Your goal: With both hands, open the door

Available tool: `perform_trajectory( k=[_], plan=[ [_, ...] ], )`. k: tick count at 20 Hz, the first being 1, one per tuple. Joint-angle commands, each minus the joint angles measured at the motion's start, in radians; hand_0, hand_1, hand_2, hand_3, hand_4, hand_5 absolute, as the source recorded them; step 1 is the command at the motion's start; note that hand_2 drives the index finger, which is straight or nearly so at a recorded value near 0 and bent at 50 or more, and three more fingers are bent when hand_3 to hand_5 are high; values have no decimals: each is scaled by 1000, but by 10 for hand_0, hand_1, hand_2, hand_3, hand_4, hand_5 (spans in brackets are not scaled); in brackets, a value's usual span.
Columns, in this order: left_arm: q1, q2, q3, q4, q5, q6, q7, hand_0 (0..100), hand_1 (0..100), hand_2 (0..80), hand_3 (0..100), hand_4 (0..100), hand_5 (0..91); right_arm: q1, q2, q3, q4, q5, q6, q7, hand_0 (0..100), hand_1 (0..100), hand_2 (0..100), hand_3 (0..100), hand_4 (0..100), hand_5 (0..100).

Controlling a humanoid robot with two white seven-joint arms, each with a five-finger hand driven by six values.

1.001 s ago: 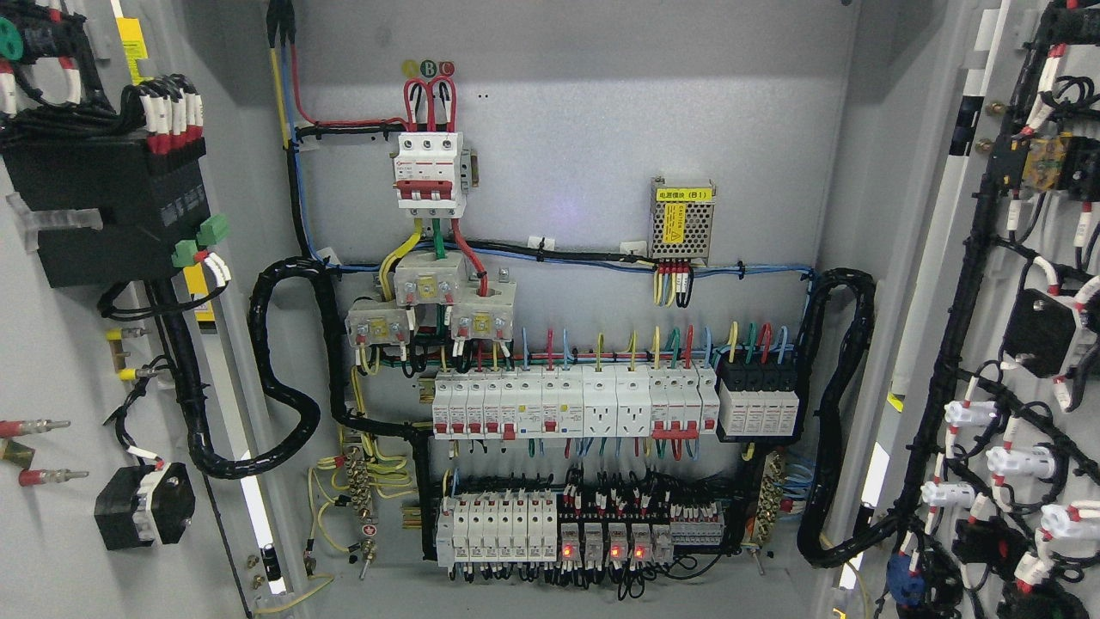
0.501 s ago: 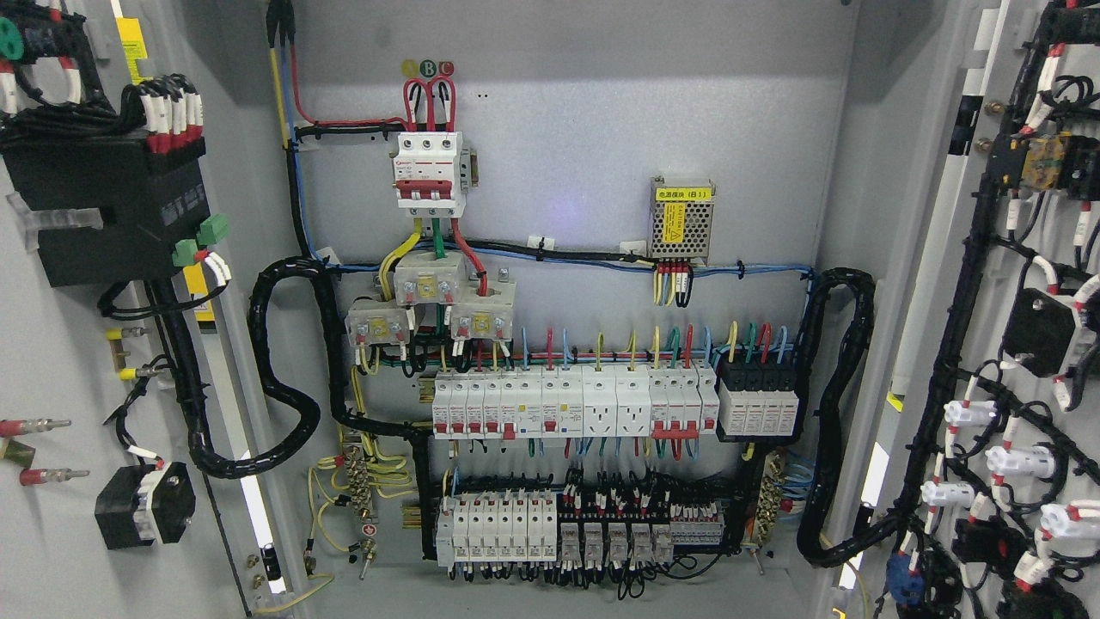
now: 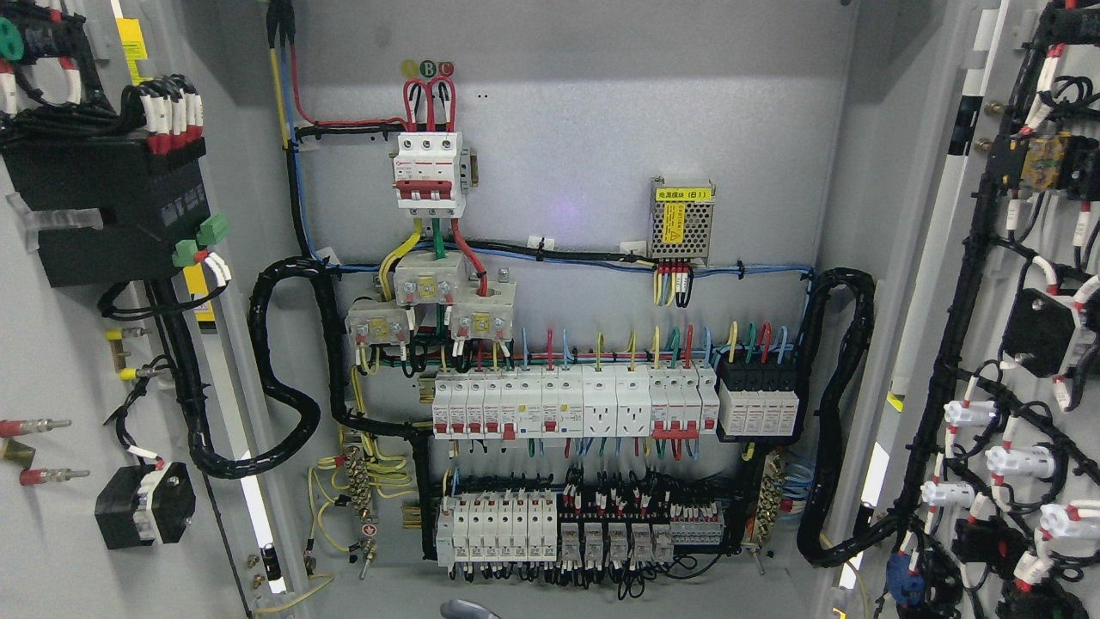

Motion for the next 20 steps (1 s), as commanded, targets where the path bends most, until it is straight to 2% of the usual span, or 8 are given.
perform_trajectory(
  k=[1,6,9,12,15,17,20],
  plan=[
    [143,104,132,-826,-2,-28,-1,120,556,0,0,0,0,202,-106,-276,-207,46,-44,-2,0,500,40,0,0,0],
    [143,106,186,-1015,0,-48,-2,120,556,0,0,0,0,313,-104,-368,-328,47,-127,-3,0,500,40,0,0,0],
    [132,104,178,-1052,1,-89,-2,120,556,0,0,0,0,383,-103,-414,-368,64,-144,-2,0,500,40,0,0,0],
    [129,103,179,-1073,1,-122,-4,120,556,0,0,0,0,431,-98,-453,-367,81,-251,-2,0,500,40,0,0,0],
    [126,103,178,-1086,1,-185,-9,120,556,0,0,0,0,451,-104,-461,-367,85,-333,-2,0,500,40,0,0,0],
    [109,92,179,-1093,1,-192,-31,120,556,0,0,0,0,451,-104,-467,-367,87,-389,-2,0,500,40,0,0,0],
    [91,89,181,-1097,1,-194,-39,120,556,0,0,0,0,457,-106,-488,-367,87,-425,-2,0,500,40,0,0,0]
  ],
)
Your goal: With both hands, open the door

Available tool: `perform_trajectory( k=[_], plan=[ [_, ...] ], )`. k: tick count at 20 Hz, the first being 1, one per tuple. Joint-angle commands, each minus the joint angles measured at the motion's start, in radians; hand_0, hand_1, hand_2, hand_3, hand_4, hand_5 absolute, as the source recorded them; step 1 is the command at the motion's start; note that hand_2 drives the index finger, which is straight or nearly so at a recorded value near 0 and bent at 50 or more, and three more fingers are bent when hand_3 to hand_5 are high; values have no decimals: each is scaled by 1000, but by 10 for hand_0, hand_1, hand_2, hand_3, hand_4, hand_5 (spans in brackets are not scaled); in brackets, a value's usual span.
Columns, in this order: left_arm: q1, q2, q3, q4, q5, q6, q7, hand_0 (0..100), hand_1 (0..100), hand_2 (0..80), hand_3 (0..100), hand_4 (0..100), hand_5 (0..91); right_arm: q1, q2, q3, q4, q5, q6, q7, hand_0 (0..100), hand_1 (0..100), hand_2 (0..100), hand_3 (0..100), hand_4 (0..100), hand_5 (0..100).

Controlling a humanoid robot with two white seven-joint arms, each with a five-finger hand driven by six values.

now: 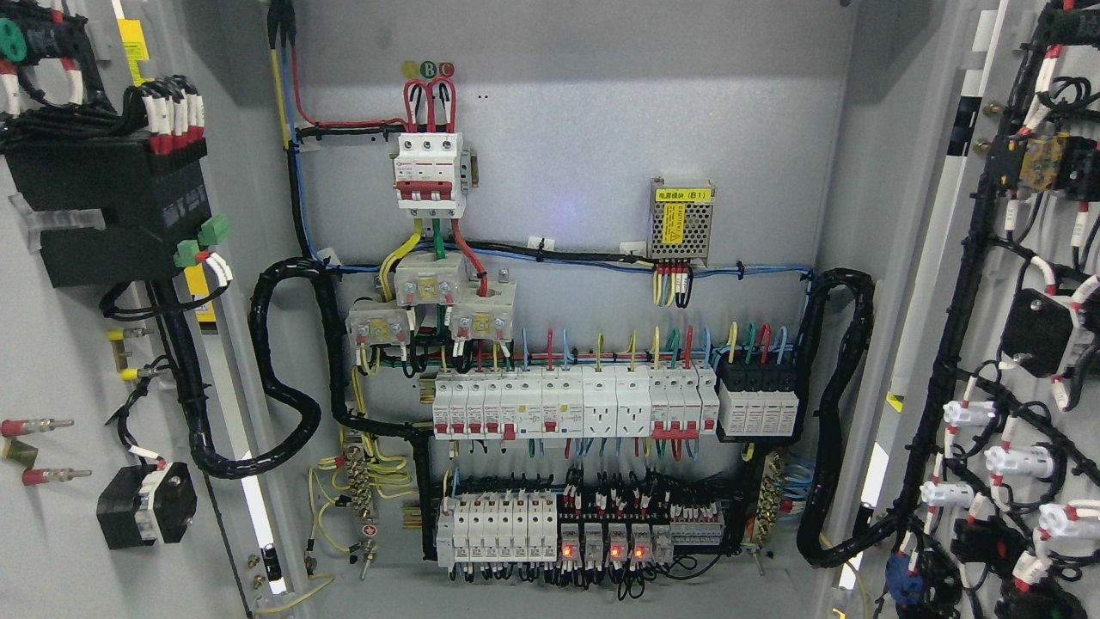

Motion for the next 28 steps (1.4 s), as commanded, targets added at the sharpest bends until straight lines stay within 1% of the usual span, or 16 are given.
perform_trajectory(
  k=[1,3,4,6,9,12,15,17,18,19,20,22,23,25,26,28],
  plan=[
    [-22,3,41,-211,0,-11,-7,120,556,0,0,0,0,39,-19,-133,-73,9,-40,1,0,500,40,0,0,0],
    [-35,-24,44,-213,0,-11,-7,120,556,0,0,0,0,33,-20,-180,-73,8,-42,-1,0,500,40,0,0,0],
    [-53,-26,47,-216,0,-9,-7,120,556,0,0,0,0,28,-19,-202,-71,8,-43,-1,0,500,40,0,0,0],
    [-94,-27,49,-216,0,-9,-7,120,556,0,0,0,0,27,-15,-226,-71,8,-43,-2,0,500,40,0,0,0],
    [-114,-27,49,-216,2,-9,-7,120,556,0,0,0,0,32,-14,-239,-71,8,-47,-2,0,500,40,0,0,0],
    [-105,-49,79,-216,8,-15,-7,120,556,0,0,0,0,38,-9,-274,-71,8,-92,-2,0,500,40,0,0,0],
    [-81,-89,119,-216,9,-28,-7,120,556,0,0,0,0,44,-11,-274,-71,8,-138,-4,0,500,40,0,0,0],
    [-64,-112,147,-216,11,-32,-7,120,556,0,0,0,0,48,-9,-273,-71,8,-143,-4,0,500,40,0,0,0],
    [-53,-121,163,-216,19,-32,-9,120,556,0,0,0,0,48,-11,-273,-71,8,-143,-4,0,500,40,0,0,0],
    [-49,-119,179,-214,41,-32,-9,120,556,0,0,0,0,48,-11,-273,-73,8,-143,-4,0,500,40,0,0,0],
    [-44,-118,203,-211,80,-32,-7,120,556,0,0,0,0,47,-9,-276,-71,8,-143,-4,0,500,40,0,0,0],
    [-30,-113,249,-208,132,-31,-9,120,556,0,0,0,0,47,-9,-280,-73,8,-143,-4,0,500,40,0,0,0],
    [-24,-112,265,-207,141,-31,-12,120,556,0,0,0,0,47,-9,-280,-73,8,-143,-4,0,500,40,0,0,0],
    [-18,-107,297,-202,146,-32,-38,120,556,0,0,0,0,45,-9,-283,-71,9,-143,-5,0,500,40,0,0,0],
    [-18,-107,318,-196,160,-32,-50,120,556,0,0,0,0,45,-9,-294,-71,9,-142,-5,0,500,40,0,0,0],
    [-18,-107,338,-184,201,-28,-70,120,556,0,0,0,0,47,-8,-334,-73,6,-142,-5,0,500,40,0,0,0]
  ],
)
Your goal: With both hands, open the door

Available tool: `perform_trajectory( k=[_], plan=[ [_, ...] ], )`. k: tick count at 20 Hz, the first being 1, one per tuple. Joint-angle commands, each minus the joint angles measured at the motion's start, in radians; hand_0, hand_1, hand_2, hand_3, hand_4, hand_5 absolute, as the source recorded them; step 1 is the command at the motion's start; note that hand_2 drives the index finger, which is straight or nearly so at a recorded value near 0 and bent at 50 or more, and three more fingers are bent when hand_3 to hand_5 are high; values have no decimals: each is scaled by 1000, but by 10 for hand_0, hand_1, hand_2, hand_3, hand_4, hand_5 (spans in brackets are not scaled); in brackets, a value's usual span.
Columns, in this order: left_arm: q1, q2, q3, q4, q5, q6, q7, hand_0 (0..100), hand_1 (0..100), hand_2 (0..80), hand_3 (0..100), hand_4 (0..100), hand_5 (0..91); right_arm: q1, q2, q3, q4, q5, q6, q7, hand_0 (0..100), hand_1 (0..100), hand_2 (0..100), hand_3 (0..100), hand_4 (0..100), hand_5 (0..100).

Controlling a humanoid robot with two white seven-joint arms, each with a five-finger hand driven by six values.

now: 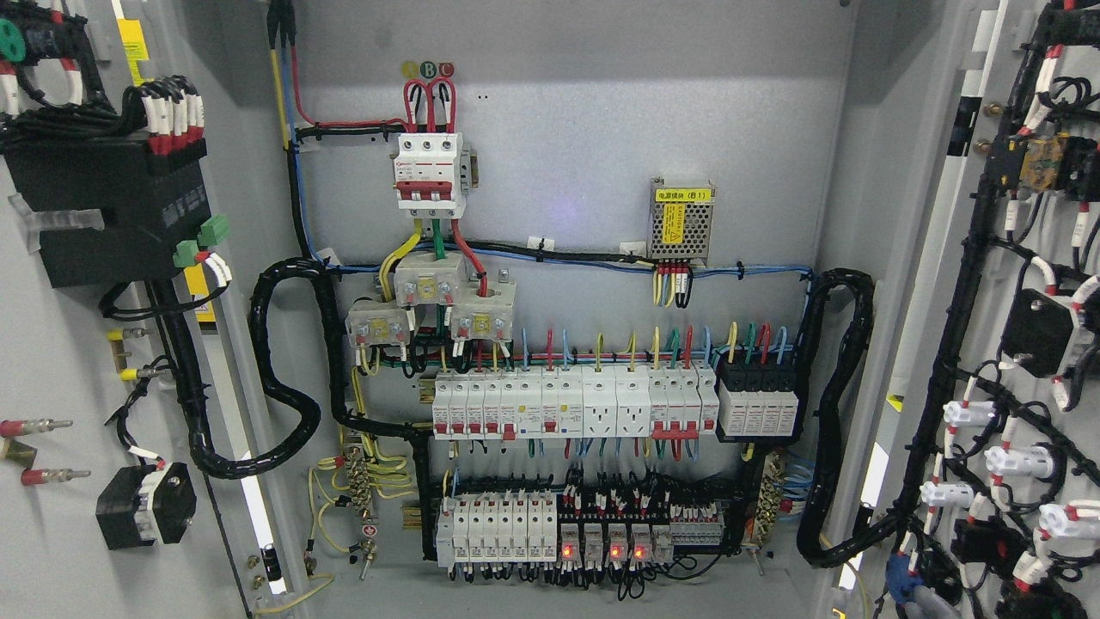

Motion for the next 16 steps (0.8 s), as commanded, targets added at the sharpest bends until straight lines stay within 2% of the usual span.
perform_trajectory(
  k=[1,3,5,8,13,16],
  plan=[
    [15,-21,160,9,100,11,-33,120,556,0,0,0,0,2,11,-82,-5,-2,-1,0,0,500,40,0,0,0],
    [15,-21,192,28,146,23,-59,120,556,0,0,0,0,2,19,-84,-4,-3,0,0,0,500,40,0,0,0],
    [12,-24,221,63,163,33,-98,120,556,0,0,0,0,3,26,-87,-2,-13,0,0,0,500,40,0,0,0],
    [4,-28,258,106,165,37,-148,120,556,0,0,0,0,3,31,-116,-1,-19,2,1,0,500,40,0,0,0],
    [-29,-25,319,172,166,42,-244,120,556,0,0,0,0,15,43,-114,9,-75,2,3,0,500,40,0,0,0],
    [-60,-13,362,203,194,98,-255,120,556,0,0,0,0,17,48,-119,10,-85,0,3,0,500,40,0,0,0]
  ],
)
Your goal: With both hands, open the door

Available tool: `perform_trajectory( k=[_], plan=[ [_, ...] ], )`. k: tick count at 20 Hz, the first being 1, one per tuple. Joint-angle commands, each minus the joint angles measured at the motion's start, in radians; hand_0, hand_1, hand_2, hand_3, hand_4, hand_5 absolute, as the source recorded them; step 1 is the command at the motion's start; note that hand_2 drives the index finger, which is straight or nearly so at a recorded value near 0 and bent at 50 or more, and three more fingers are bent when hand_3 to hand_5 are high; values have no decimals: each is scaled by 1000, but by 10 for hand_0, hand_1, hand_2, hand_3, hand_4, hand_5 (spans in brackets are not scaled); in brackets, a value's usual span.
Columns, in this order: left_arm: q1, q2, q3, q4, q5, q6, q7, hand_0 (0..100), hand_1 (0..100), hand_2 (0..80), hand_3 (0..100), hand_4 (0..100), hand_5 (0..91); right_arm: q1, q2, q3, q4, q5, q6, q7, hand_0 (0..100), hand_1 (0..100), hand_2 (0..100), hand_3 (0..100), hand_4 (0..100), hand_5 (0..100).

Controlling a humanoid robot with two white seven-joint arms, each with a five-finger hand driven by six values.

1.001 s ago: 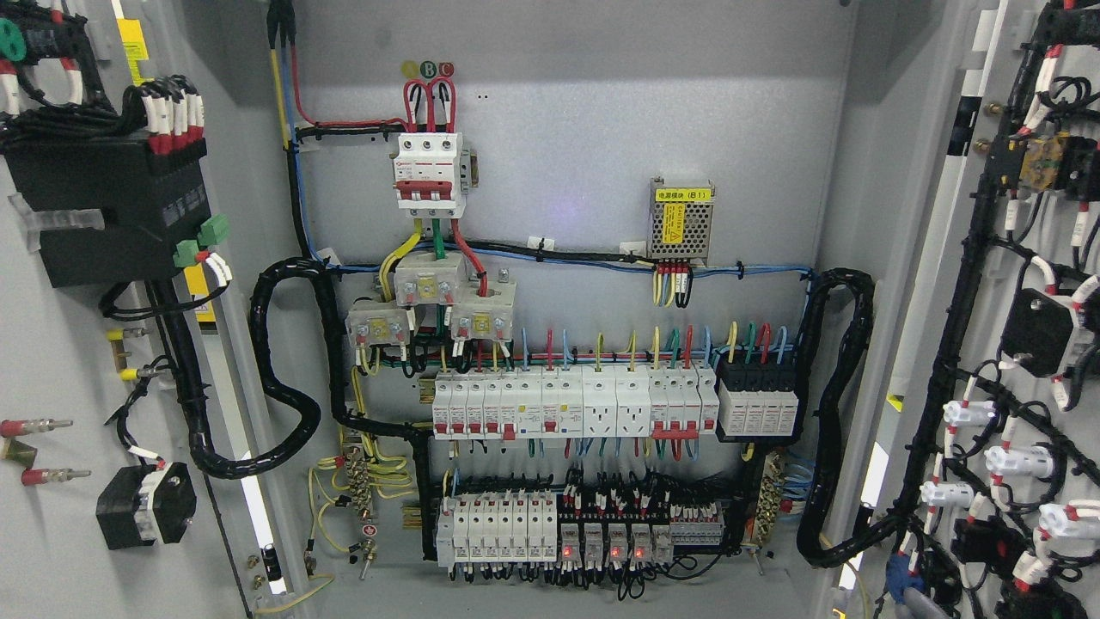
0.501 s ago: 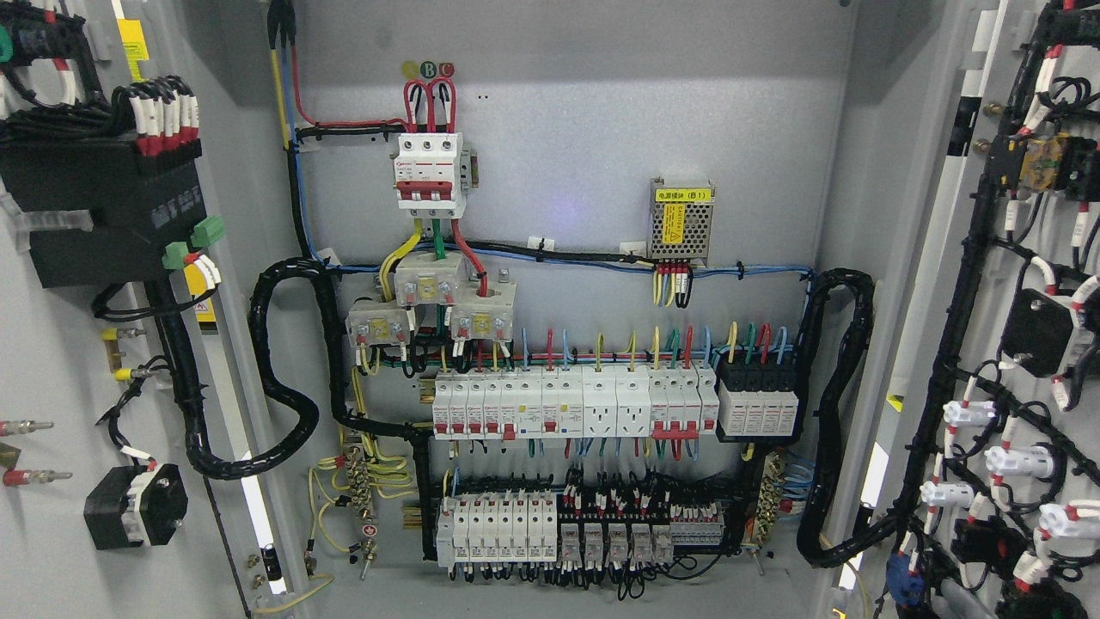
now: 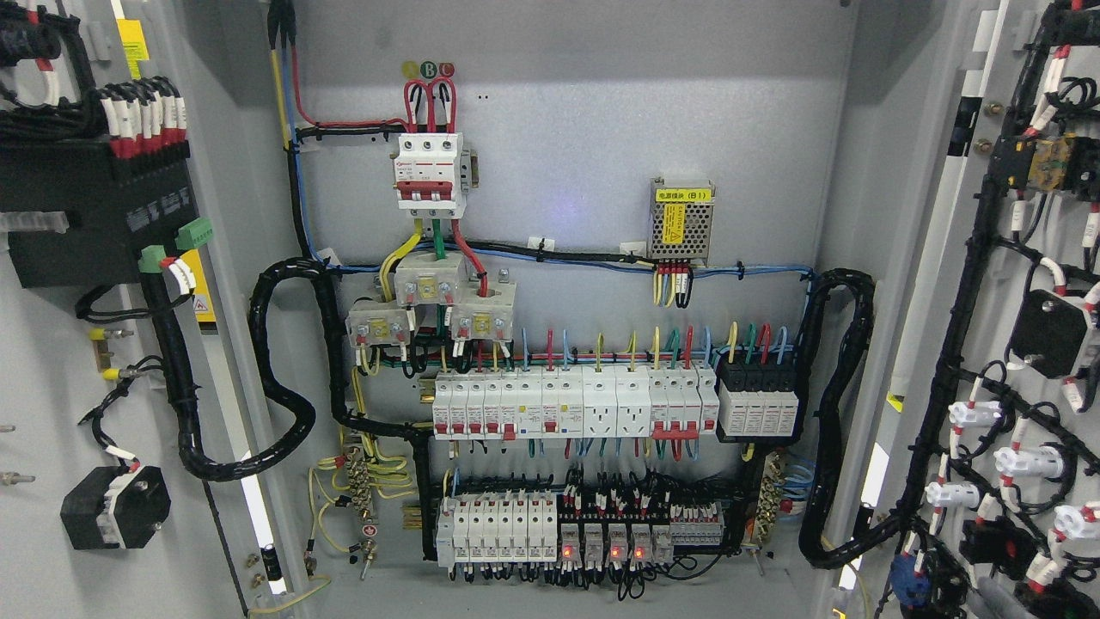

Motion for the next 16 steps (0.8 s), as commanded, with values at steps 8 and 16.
perform_trajectory(
  k=[8,16],
  plan=[
    [-104,49,215,138,148,237,-20,120,556,0,0,0,0,9,28,-105,39,-106,1,5,0,500,40,0,0,0],
    [-122,170,265,242,221,288,-24,120,556,0,0,0,0,17,28,-156,52,-123,1,5,0,500,40,0,0,0]
  ],
)
